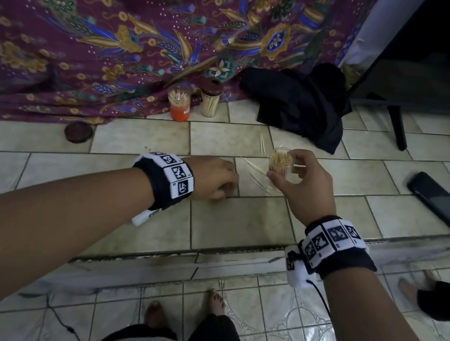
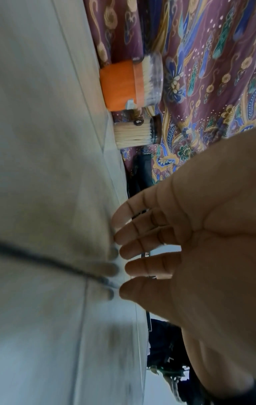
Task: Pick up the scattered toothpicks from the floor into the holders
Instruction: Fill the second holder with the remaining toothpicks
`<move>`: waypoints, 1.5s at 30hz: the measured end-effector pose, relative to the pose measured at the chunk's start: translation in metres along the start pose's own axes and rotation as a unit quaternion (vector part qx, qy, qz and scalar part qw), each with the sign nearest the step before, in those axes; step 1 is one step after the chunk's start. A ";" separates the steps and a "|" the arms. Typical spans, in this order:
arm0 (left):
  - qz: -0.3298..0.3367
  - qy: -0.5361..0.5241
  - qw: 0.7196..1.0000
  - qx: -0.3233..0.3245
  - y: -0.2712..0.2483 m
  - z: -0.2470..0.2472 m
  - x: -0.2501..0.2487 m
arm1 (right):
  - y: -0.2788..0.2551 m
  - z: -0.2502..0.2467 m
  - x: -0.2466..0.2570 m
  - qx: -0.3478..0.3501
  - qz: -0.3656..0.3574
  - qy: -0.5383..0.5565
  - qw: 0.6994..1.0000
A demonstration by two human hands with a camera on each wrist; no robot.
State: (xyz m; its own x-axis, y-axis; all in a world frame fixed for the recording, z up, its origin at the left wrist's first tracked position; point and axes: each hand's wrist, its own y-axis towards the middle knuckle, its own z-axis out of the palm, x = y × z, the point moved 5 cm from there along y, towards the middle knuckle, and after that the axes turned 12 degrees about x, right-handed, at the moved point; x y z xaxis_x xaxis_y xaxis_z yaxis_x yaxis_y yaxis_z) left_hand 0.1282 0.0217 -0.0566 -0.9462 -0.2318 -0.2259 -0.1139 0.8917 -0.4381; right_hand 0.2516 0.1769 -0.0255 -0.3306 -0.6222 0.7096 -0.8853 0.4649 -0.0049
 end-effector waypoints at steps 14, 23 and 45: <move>0.008 0.151 0.988 0.037 0.076 -0.028 -0.034 | -0.014 -0.037 -0.041 -0.042 0.039 0.005 0.998; -0.012 0.241 0.970 0.036 0.083 -0.030 -0.040 | -0.014 -0.041 -0.051 -0.044 0.037 0.005 0.998; 0.074 -0.022 0.994 -0.073 0.053 -0.165 -0.017 | 0.032 -0.033 -0.029 -0.014 0.005 0.029 0.999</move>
State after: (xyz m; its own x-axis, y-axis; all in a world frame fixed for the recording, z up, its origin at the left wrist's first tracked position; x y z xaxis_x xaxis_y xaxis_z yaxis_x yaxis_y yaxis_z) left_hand 0.0886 0.1375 0.0678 -0.9419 -0.1085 -0.3180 -0.0210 0.9636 -0.2665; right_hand 0.2438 0.2302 -0.0234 -0.3187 -0.5804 0.7493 -0.8728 0.4880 0.0067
